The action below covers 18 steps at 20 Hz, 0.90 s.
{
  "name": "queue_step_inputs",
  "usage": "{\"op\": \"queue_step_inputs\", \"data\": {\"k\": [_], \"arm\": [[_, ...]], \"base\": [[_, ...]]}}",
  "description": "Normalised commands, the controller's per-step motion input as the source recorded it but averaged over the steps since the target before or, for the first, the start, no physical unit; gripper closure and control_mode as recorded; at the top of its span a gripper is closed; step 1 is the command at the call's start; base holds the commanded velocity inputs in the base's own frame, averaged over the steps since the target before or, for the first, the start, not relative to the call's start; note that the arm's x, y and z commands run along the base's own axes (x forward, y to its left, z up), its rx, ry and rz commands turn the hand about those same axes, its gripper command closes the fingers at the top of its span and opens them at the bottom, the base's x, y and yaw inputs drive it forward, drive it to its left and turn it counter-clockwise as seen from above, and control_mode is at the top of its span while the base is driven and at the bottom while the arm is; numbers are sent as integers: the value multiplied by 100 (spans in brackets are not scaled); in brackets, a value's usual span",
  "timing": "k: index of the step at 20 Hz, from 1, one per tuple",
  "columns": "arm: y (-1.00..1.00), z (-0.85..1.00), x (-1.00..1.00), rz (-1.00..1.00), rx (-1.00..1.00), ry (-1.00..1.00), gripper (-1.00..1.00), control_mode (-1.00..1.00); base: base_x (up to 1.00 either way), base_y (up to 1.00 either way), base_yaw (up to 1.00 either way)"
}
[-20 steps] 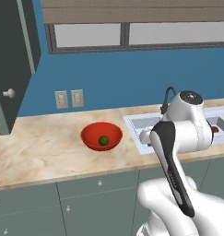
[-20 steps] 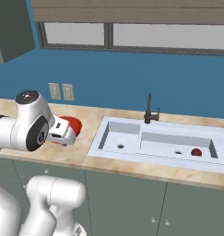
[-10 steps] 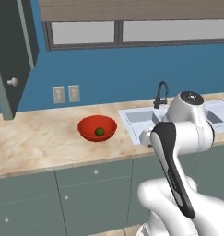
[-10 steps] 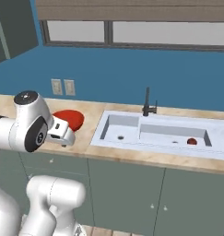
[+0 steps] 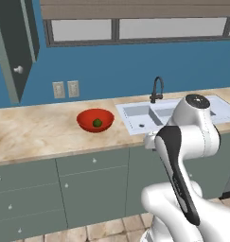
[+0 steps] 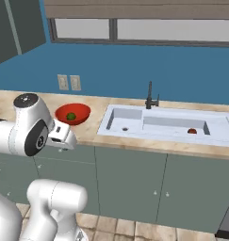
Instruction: Pick the limes from the cabinet and place them in one bowl. Pick the apple from the sink and place it in the other bowl.
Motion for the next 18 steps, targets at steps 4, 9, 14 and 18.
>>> {"op": "queue_step_inputs", "data": {"k": [4,9,14,18], "arm": [[0,0,0,0,0,0,-100,100],[0,0,0,0,0,0,-100,100],[0,0,0,0,0,0,-100,100],[0,0,0,0,0,0,-100,100]], "base": [[-28,31,-1],[-5,56,0],[-1,58,0],[0,56,0]]}}
